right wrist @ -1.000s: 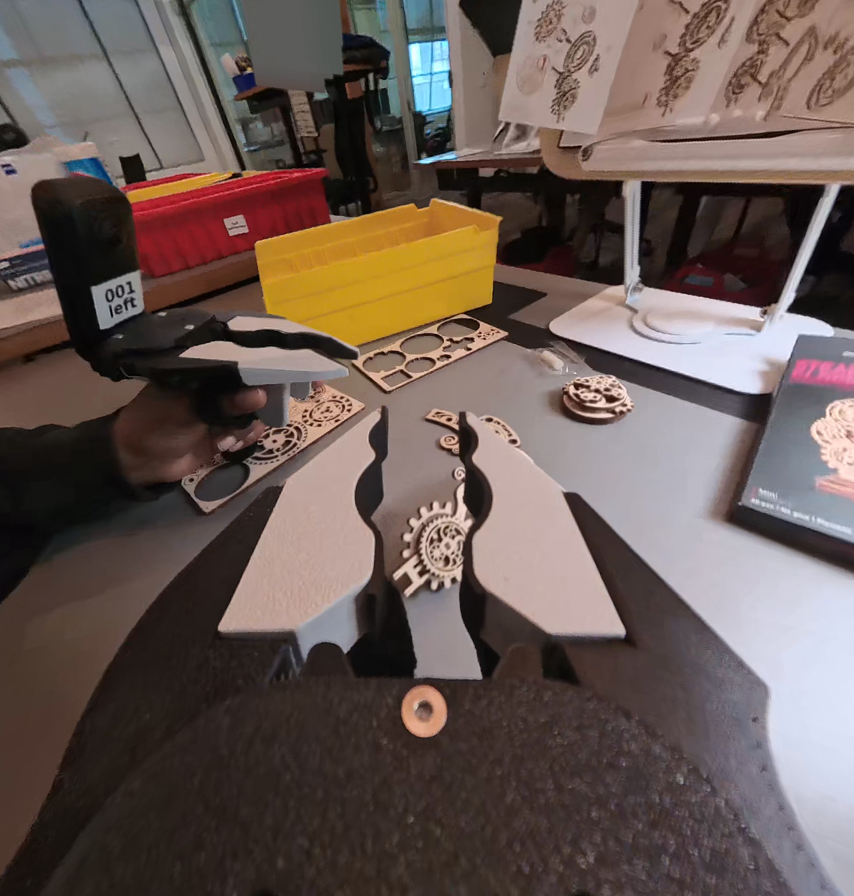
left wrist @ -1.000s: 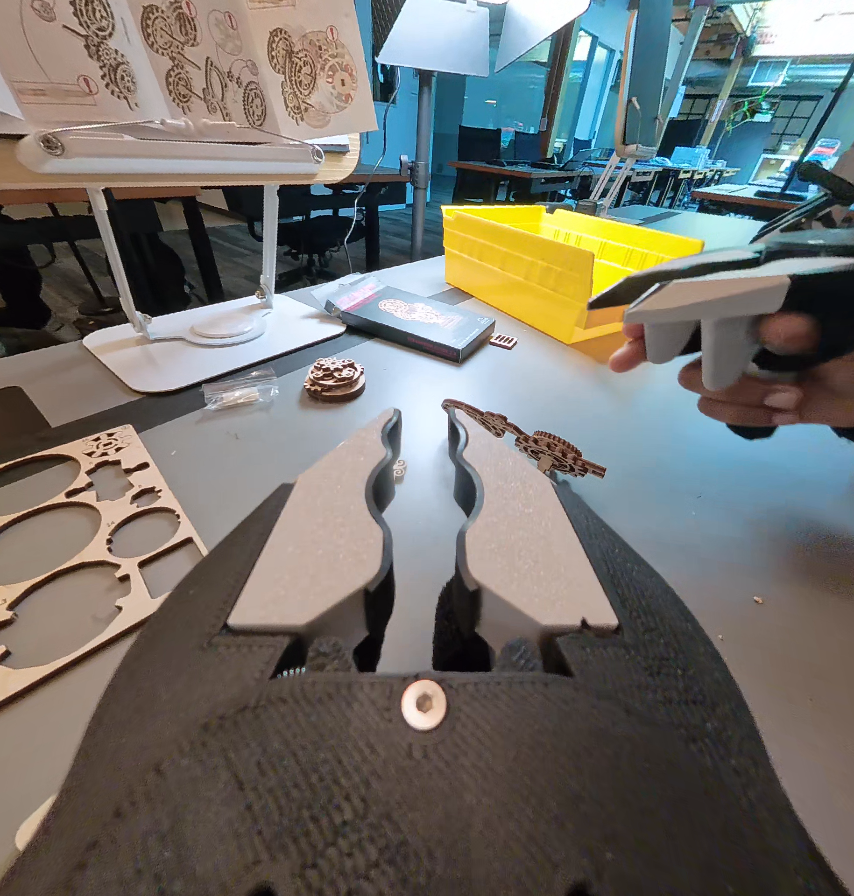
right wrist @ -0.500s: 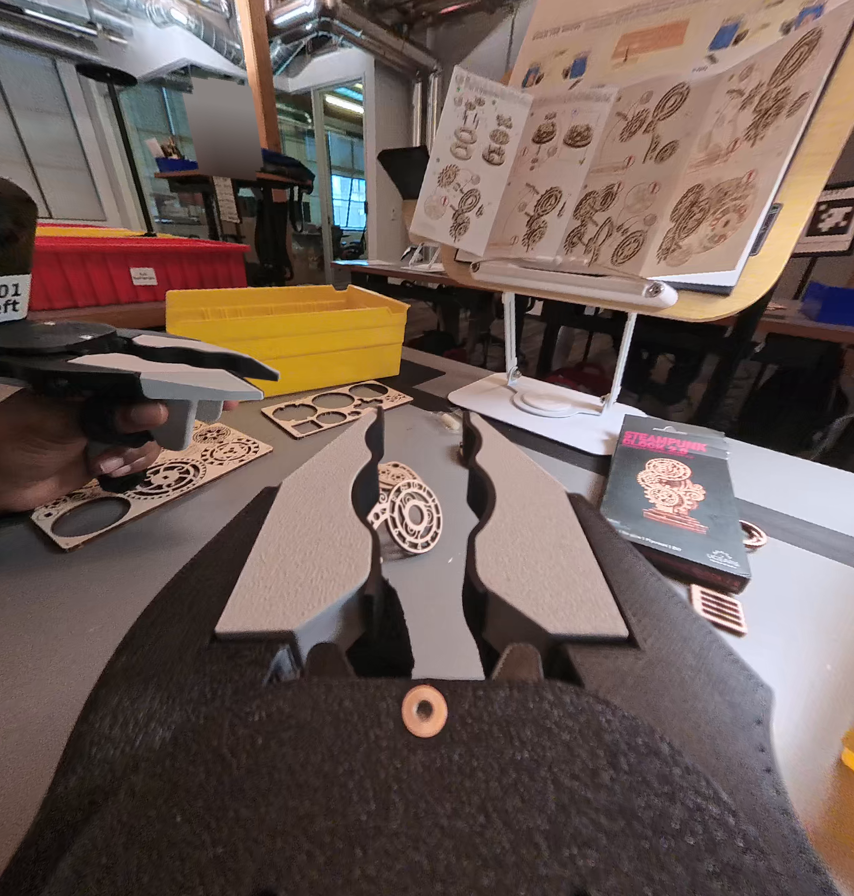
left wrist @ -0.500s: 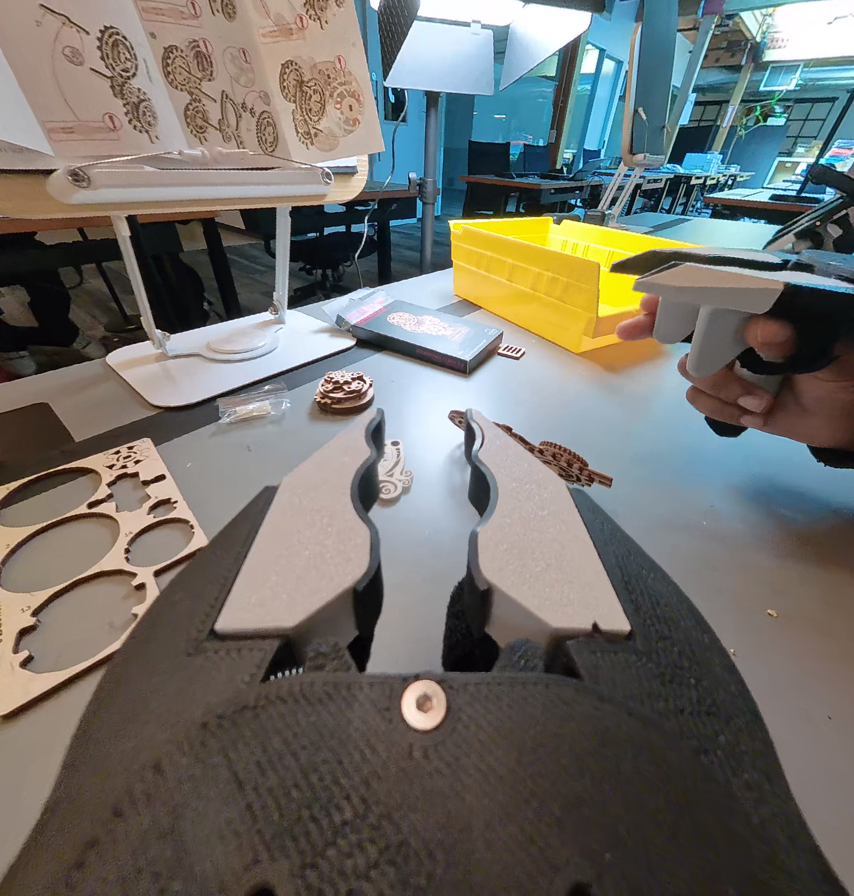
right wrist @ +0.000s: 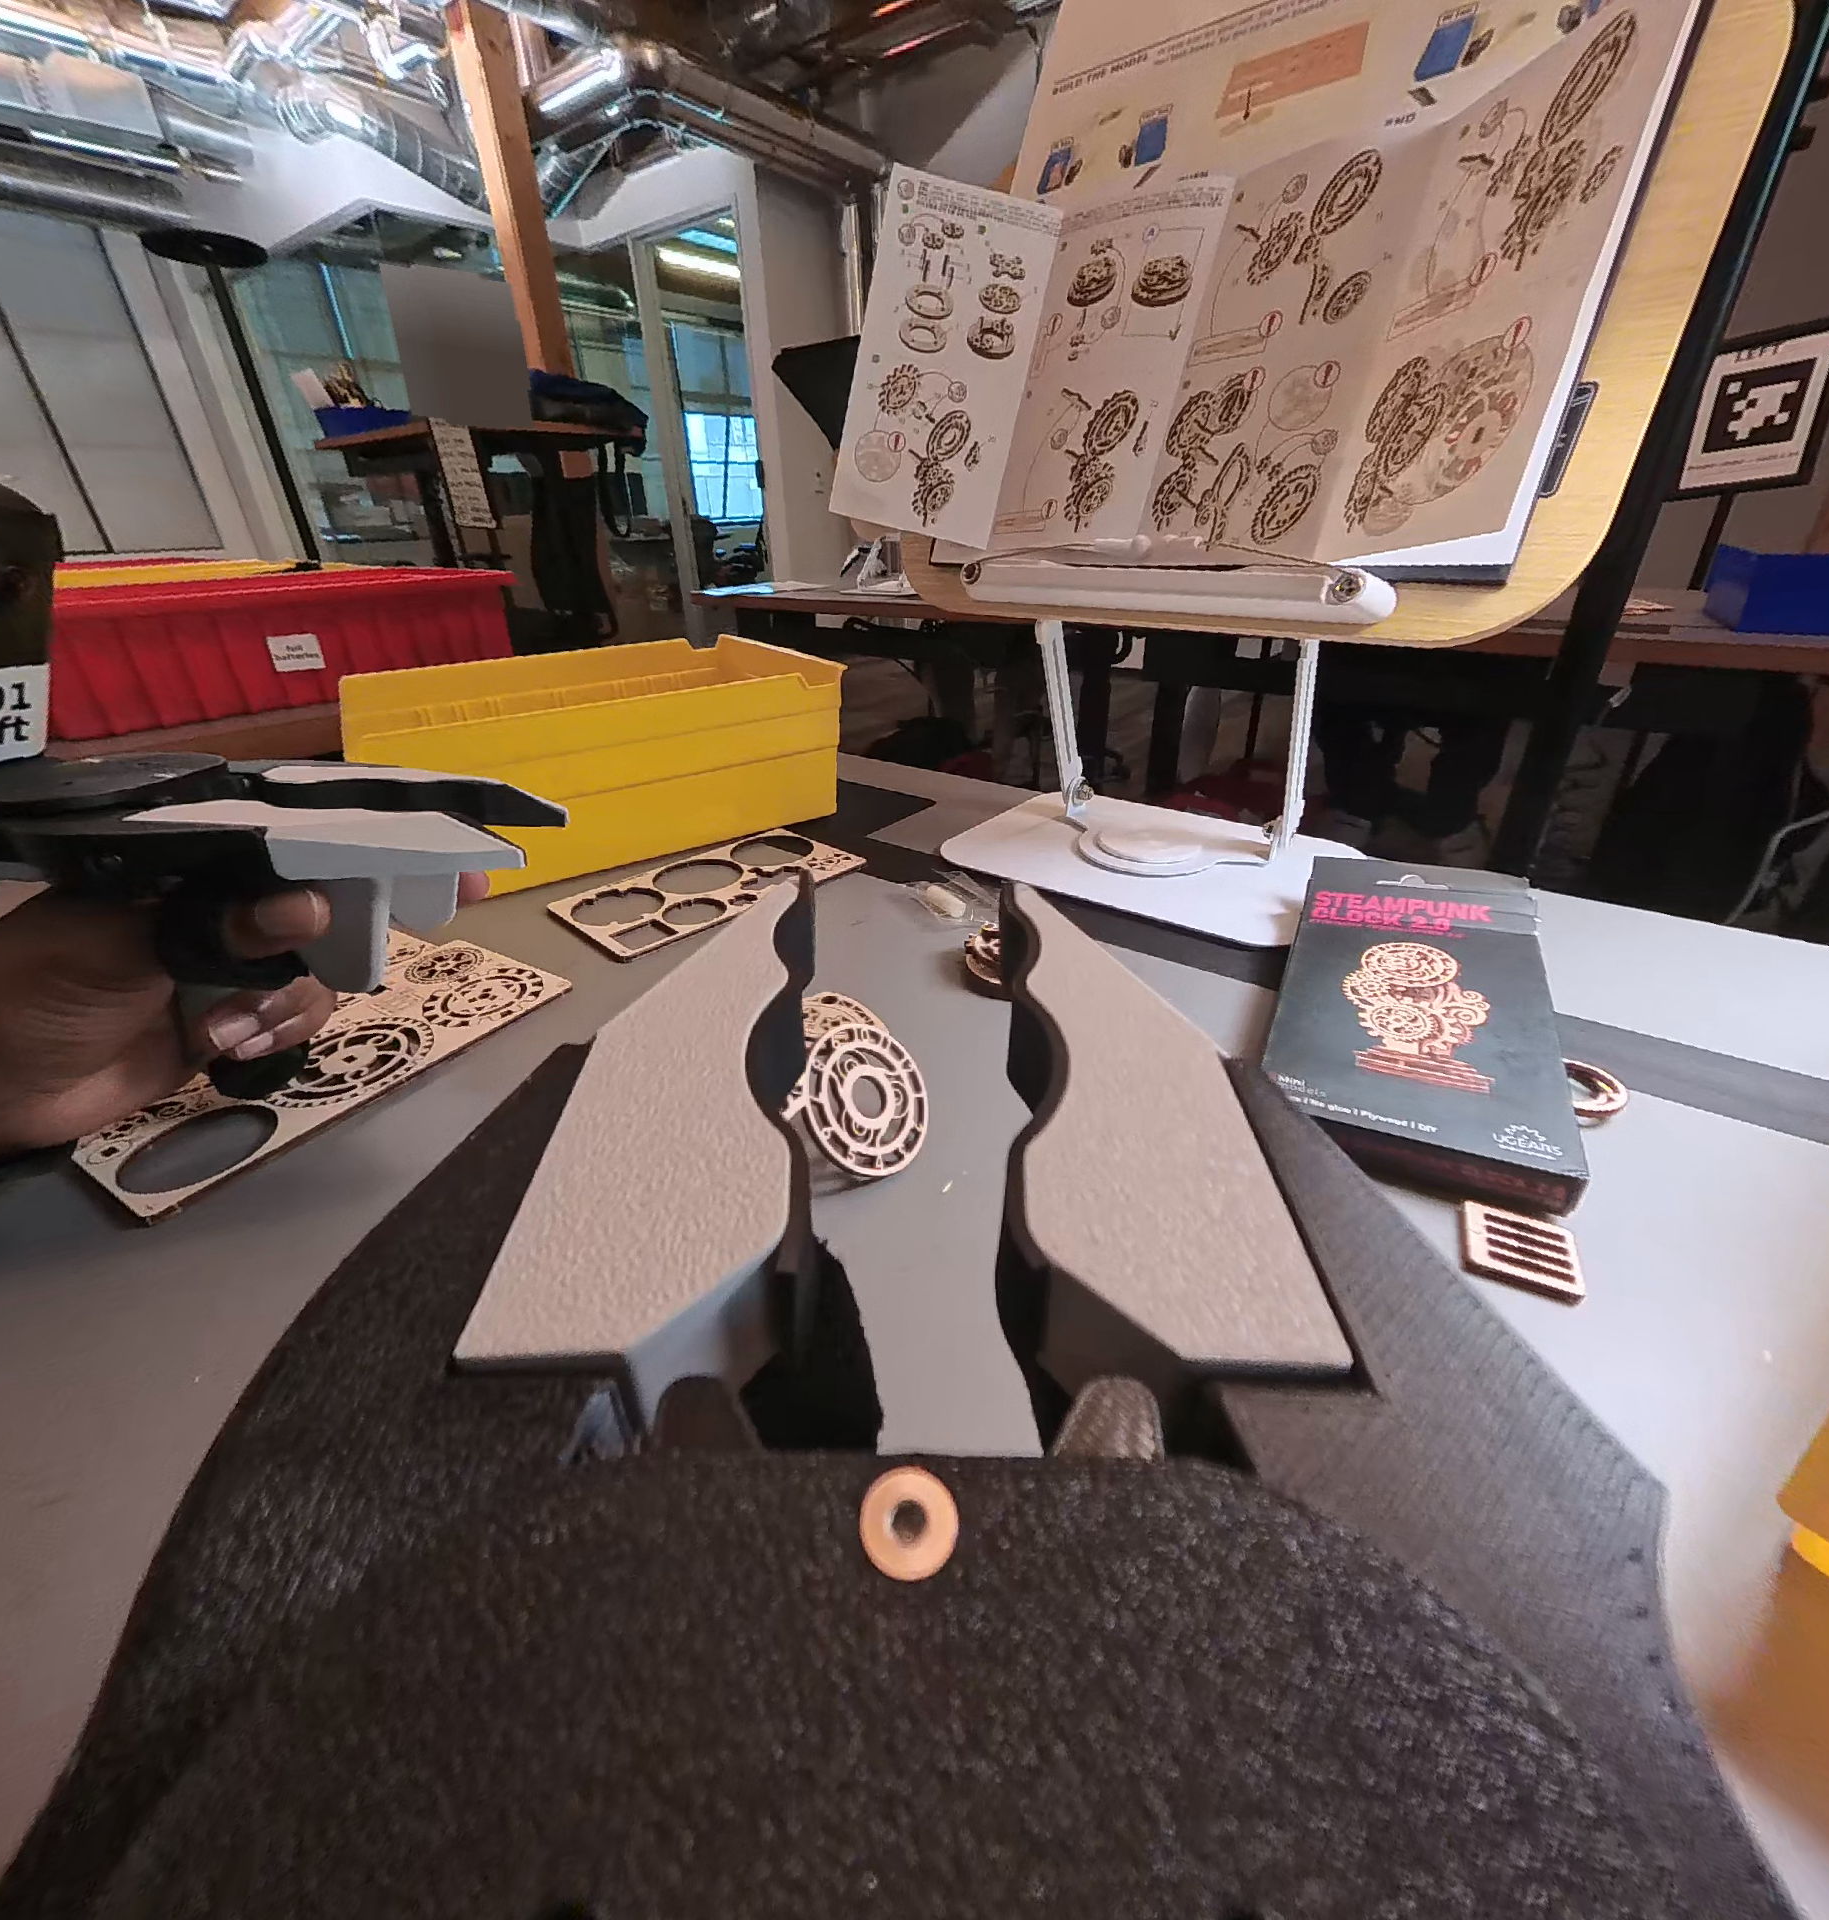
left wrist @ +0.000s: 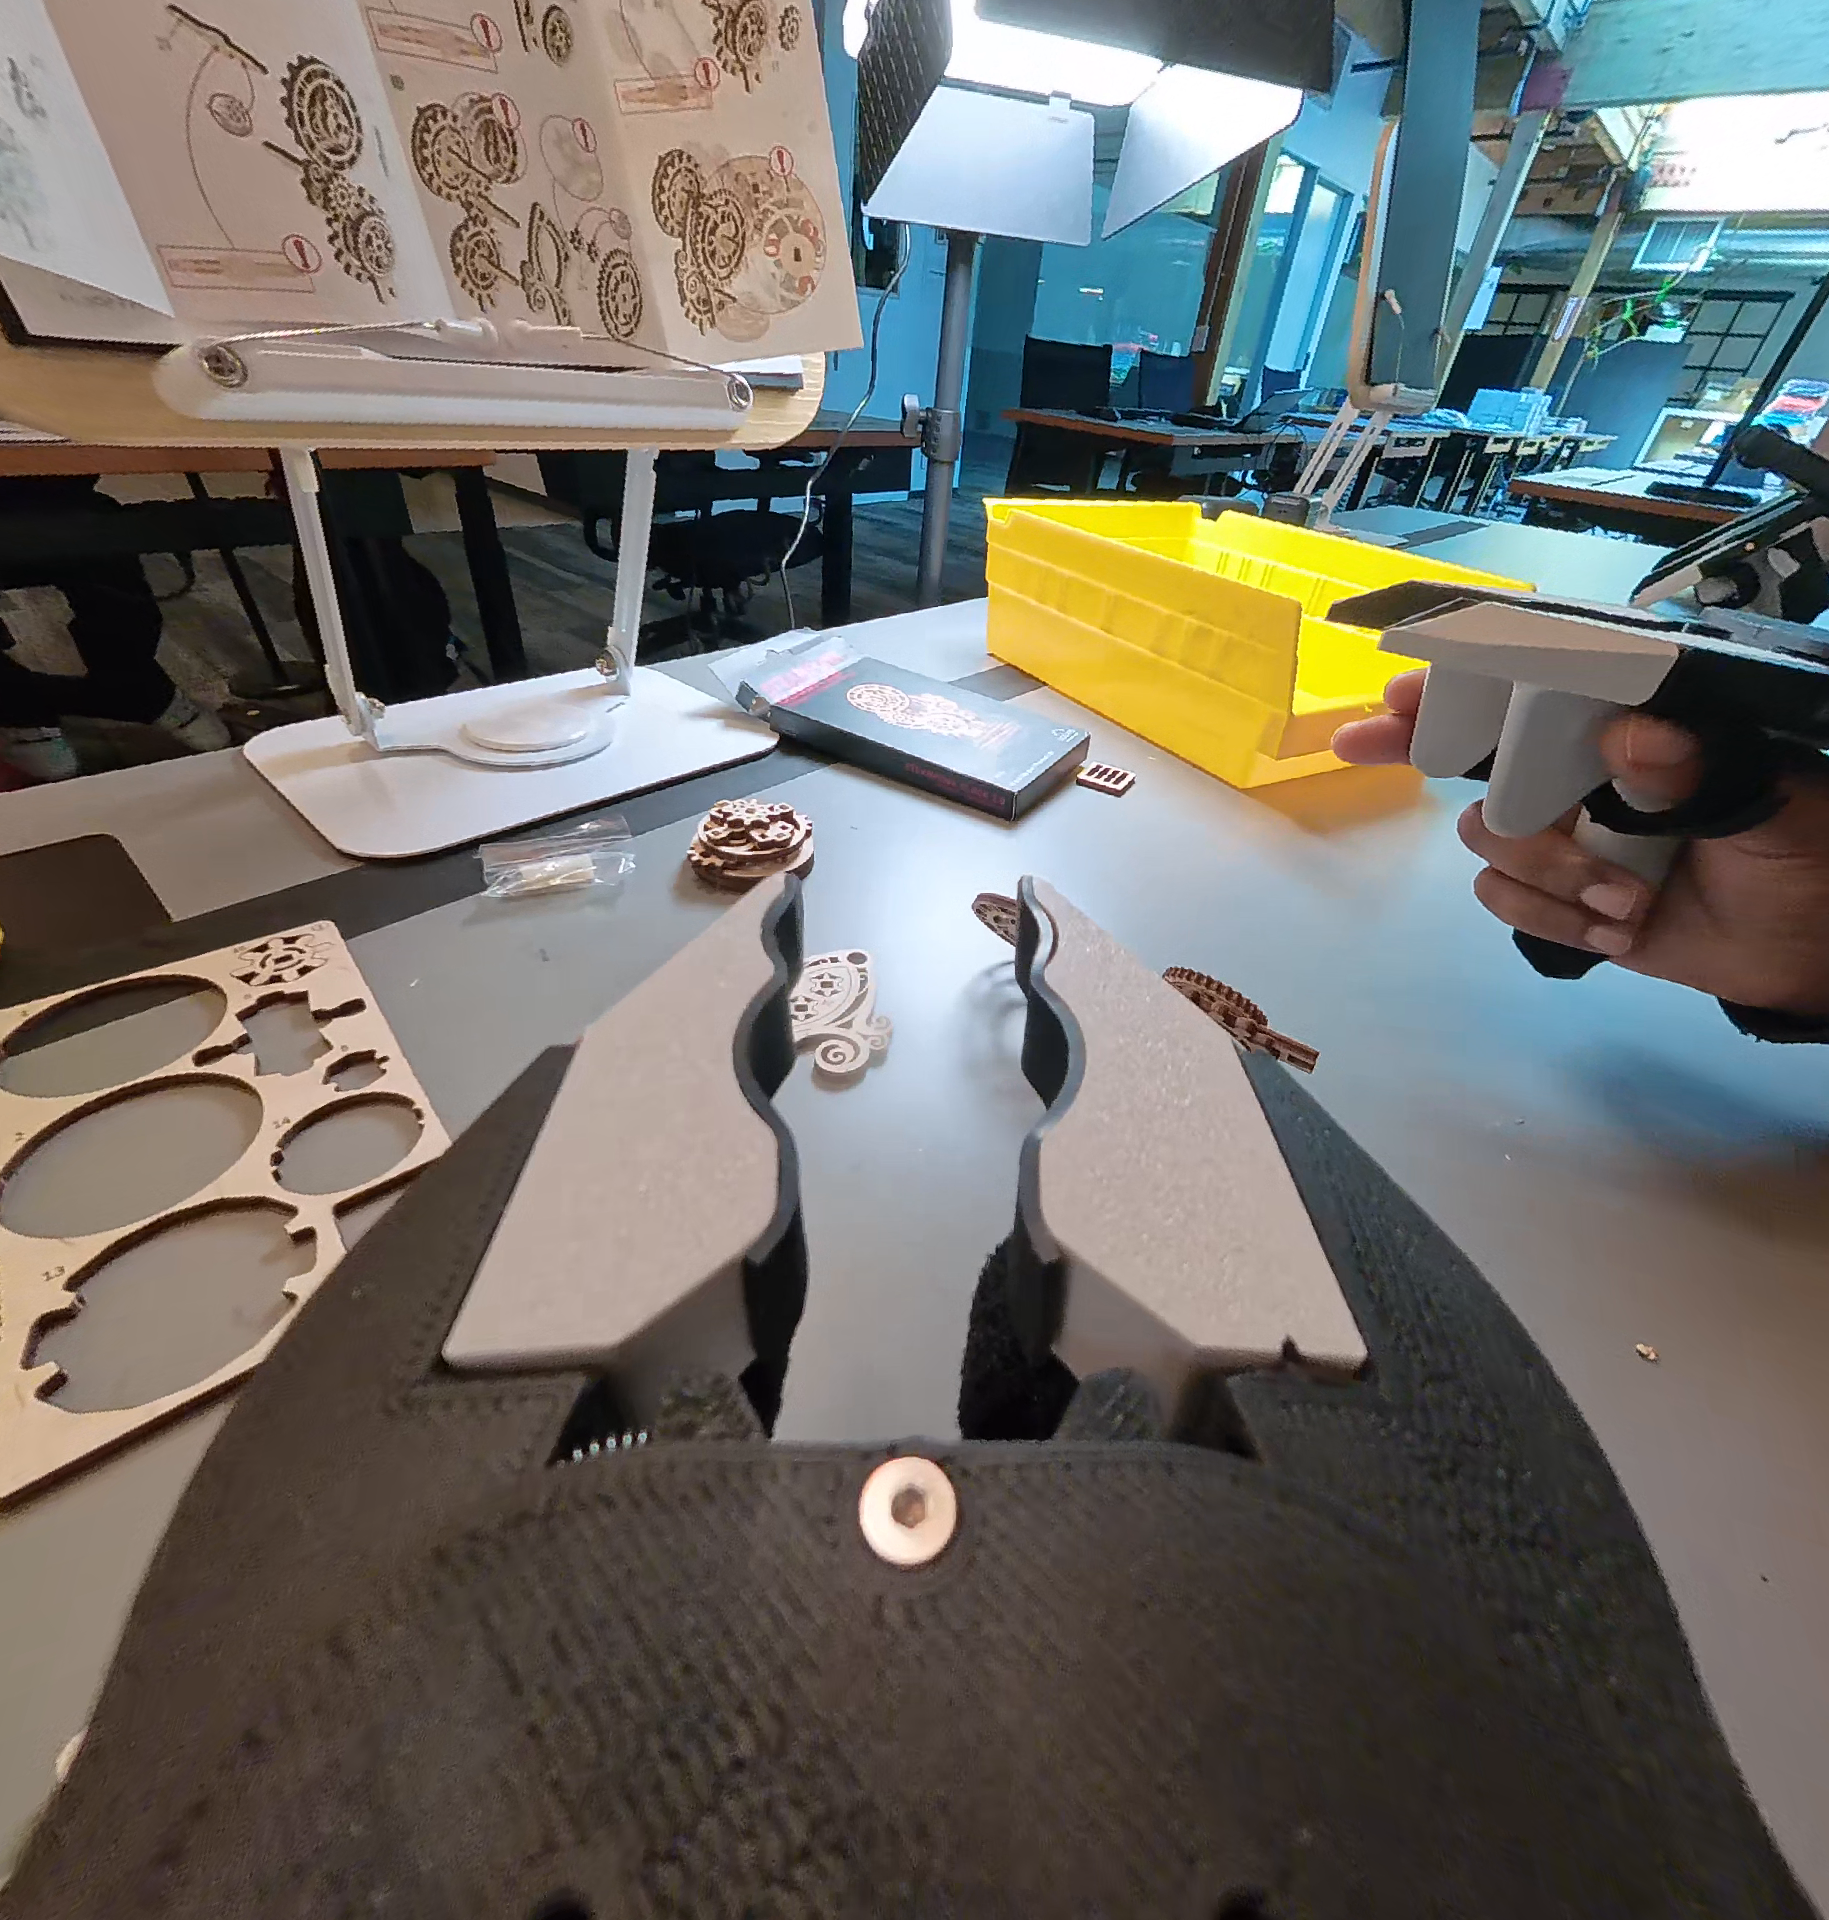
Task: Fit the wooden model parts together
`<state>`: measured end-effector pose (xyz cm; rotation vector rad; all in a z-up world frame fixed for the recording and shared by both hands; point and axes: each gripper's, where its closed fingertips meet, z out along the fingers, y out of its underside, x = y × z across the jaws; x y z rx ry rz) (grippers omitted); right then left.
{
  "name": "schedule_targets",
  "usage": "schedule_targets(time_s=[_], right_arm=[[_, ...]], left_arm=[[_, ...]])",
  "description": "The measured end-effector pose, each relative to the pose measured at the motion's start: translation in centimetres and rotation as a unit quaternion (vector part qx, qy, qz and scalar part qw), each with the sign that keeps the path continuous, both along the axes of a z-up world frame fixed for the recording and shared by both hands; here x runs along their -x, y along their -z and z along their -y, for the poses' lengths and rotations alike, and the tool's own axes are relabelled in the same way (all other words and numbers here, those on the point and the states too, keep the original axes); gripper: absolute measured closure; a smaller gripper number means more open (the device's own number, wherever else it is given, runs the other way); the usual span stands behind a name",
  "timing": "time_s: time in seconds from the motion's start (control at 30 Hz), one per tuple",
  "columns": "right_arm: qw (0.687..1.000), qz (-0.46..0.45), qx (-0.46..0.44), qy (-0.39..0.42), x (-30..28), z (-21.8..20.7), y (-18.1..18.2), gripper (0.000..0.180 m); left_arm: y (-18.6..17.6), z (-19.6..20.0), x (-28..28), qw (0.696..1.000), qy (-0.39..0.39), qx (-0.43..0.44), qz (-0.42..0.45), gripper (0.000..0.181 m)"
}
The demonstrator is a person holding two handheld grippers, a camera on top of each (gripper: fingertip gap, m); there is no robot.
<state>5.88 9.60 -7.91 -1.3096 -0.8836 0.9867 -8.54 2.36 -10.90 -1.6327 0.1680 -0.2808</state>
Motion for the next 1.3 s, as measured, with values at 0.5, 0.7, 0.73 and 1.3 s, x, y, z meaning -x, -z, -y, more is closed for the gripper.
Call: schedule_targets(time_s=[0.5,0.7,0.73,1.3], right_arm=[[1.000,0.015,0.012,0.002,0.4,-0.6,1.2,0.160],[1.000,0.027,-0.002,0.014,1.7,-2.6,0.8,0.168],[0.999,0.024,-0.013,0.019,2.0,-3.5,-0.1,0.169],[0.985,0.045,-0.114,0.125,14.9,-25.0,-16.5,0.168]], left_arm=[[-0.3,0.0,0.4,1.000,-0.012,-0.010,-0.001,0.134],[-0.6,0.1,0.2,1.000,-0.012,-0.013,-0.008,0.134],[-0.5,0.1,0.2,1.000,-0.013,-0.013,-0.012,0.134],[-0.5,0.1,0.3,0.998,-0.026,-0.019,-0.054,0.134]])
